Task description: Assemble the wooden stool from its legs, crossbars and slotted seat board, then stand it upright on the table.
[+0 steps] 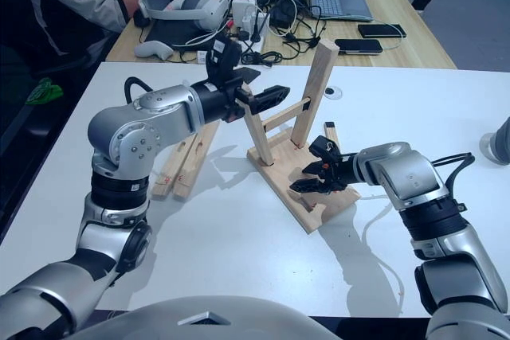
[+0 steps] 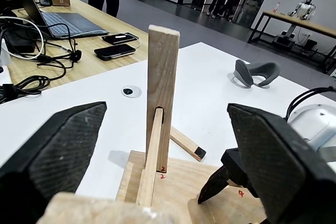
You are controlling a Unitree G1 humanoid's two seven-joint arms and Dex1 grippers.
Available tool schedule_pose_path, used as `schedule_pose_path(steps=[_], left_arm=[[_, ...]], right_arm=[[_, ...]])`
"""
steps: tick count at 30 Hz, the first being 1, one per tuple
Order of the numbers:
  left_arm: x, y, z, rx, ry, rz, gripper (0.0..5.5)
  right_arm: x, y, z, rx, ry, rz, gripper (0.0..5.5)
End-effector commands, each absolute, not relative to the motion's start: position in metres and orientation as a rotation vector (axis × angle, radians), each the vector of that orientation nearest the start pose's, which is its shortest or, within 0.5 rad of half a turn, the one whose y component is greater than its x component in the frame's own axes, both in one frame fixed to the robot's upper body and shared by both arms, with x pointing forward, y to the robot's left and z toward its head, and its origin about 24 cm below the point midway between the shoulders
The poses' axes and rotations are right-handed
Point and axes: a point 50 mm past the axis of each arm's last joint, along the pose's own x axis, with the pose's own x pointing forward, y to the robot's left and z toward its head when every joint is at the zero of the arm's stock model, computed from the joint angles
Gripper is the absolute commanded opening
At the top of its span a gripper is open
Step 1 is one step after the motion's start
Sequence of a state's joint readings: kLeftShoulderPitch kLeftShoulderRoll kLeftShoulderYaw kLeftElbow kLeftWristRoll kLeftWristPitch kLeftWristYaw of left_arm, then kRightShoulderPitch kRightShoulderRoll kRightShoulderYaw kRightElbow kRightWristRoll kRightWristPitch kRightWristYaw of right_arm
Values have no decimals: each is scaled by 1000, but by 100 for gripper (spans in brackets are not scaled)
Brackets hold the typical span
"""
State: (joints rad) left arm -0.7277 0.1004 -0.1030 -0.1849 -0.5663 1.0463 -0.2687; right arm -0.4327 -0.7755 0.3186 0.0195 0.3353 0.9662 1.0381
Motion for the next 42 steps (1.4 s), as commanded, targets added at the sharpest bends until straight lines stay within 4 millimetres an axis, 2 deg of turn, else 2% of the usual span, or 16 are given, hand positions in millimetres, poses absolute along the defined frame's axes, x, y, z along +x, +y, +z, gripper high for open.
schedule_pose_path(steps=[1, 14, 21, 26, 36, 42], left_arm=[[303, 45, 211, -191, 154, -907, 426], [326, 68, 254, -517, -12, -741, 426], [341, 83, 257, -603, -42, -566, 426], [350, 96, 257, -574, -87, -424, 426], [353, 99, 251, -541, -90, -355, 426], [352, 101, 242, -468, -86, -312, 426]], right_arm=[[268, -205, 76, -162, 947, 966, 363], [268, -202, 74, -150, 948, 966, 363], [270, -192, 69, -147, 934, 951, 363], [283, -181, 64, -129, 880, 819, 363], [304, -154, 61, -95, 793, 690, 363], [322, -125, 64, -73, 722, 680, 363]])
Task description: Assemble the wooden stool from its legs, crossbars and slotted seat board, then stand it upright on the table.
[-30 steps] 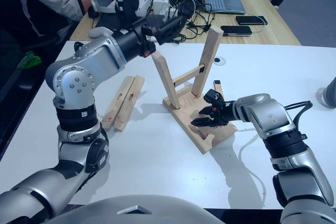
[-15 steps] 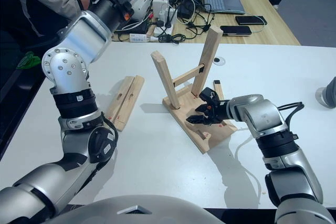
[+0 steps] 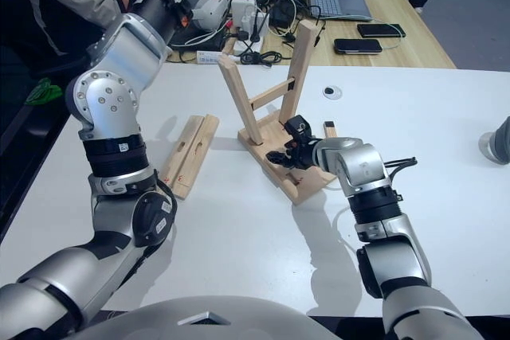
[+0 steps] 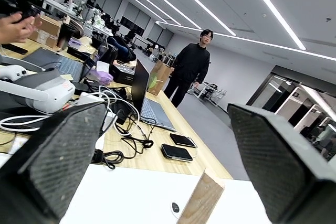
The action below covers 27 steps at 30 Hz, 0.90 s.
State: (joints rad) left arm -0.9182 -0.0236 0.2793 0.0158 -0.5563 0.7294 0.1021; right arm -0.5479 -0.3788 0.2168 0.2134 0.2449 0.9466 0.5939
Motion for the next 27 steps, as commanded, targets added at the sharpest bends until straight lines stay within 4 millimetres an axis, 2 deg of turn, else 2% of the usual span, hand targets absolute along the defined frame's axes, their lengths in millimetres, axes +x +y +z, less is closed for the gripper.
schedule_pose_path(steps=[1, 10, 15, 18, 22, 27], left_arm=[[351, 102, 239, -461, -82, -303, 426], [350, 113, 228, -449, -61, -239, 426], [350, 118, 228, -449, -63, -215, 426], [350, 123, 227, -448, -65, -198, 426], [347, 136, 227, -444, -74, -164, 426], [344, 141, 225, -444, -70, -144, 426]], right_arm=[[324, -122, 65, -70, 710, 668, 363], [353, -114, 71, -99, 564, 494, 363], [359, -104, 84, -90, 498, 495, 363], [355, -108, 107, -85, 423, 536, 363], [336, -118, 141, -42, 325, 560, 363], [313, -118, 161, 1, 253, 546, 363]])
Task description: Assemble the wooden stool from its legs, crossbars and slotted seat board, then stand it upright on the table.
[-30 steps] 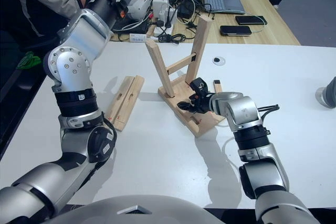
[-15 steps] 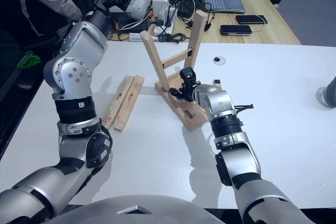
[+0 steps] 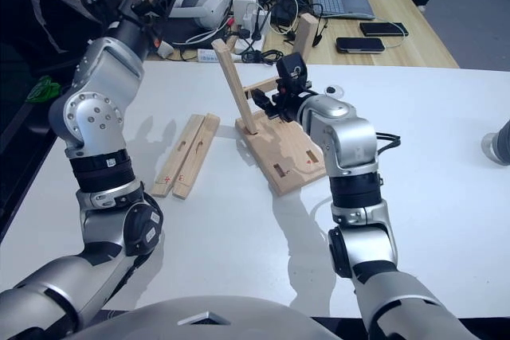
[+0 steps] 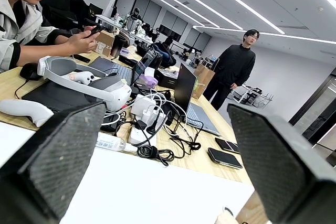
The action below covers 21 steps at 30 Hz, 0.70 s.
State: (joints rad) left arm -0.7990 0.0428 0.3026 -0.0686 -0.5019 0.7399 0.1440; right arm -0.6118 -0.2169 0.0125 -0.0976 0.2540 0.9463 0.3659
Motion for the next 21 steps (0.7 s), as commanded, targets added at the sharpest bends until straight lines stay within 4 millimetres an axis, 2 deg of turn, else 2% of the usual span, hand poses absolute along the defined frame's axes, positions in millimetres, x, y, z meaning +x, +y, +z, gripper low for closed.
schedule_pose_path(steps=[1, 4, 7, 10, 12, 15, 18, 21], left_arm=[[345, 141, 225, -444, -69, -144, 426], [347, 139, 225, -440, -67, -151, 426], [342, 145, 222, -419, -53, -142, 426], [332, 157, 209, -359, 10, -119, 429], [322, 170, 202, -309, 53, -103, 429], [310, 187, 191, -258, 133, -93, 429], [309, 179, 188, -254, 163, -142, 429], [310, 164, 189, -261, 168, -197, 429]], right_arm=[[310, -116, 162, -3, 249, 545, 363], [304, -118, 162, -17, 262, 542, 363], [295, -128, 149, -34, 366, 555, 363], [283, -140, 137, -79, 471, 571, 401], [268, -148, 135, -132, 543, 658, 440], [250, -172, 142, -212, 624, 832, 445], [250, -197, 146, -269, 656, 909, 445], [252, -212, 144, -321, 684, 967, 445]])
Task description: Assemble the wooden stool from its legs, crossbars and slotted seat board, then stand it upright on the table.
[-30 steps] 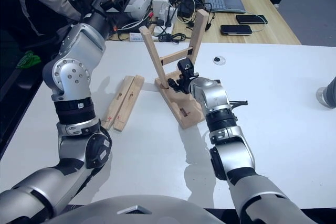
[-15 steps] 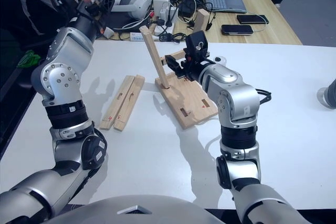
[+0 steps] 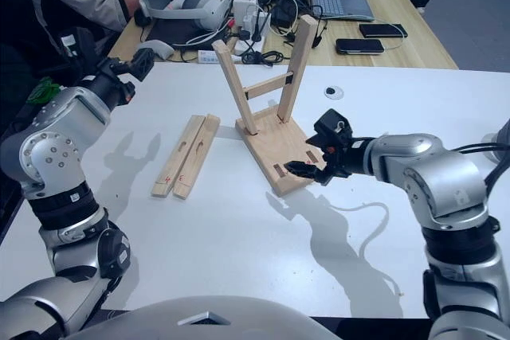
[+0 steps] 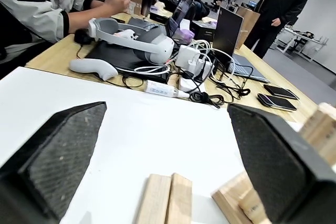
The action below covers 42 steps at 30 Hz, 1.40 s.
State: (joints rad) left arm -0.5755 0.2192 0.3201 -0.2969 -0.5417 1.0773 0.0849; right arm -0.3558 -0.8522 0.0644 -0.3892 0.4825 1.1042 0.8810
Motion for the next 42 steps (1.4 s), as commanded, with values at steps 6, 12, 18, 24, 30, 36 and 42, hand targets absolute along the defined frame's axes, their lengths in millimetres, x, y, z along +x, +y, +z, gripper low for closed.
schedule_pose_path(steps=[6, 12, 18, 24, 30, 36, 42], left_arm=[[307, 153, 182, -227, 213, -247, 429], [310, 157, 183, -211, 224, -237, 429], [312, 153, 184, -208, 222, -253, 429], [312, 154, 185, -195, 223, -256, 429], [312, 154, 184, -185, 231, -261, 429], [311, 154, 182, -152, 254, -275, 429], [311, 154, 177, -122, 283, -287, 429]], right_arm=[[258, -214, 122, -383, 751, 1020, 445], [268, -194, 104, -379, 744, 1040, 445], [278, -170, 94, -358, 717, 1049, 445], [289, -151, 87, -348, 699, 1033, 445], [298, -138, 83, -347, 684, 993, 445], [298, -132, 90, -314, 661, 960, 445], [295, -131, 113, -278, 598, 951, 445]])
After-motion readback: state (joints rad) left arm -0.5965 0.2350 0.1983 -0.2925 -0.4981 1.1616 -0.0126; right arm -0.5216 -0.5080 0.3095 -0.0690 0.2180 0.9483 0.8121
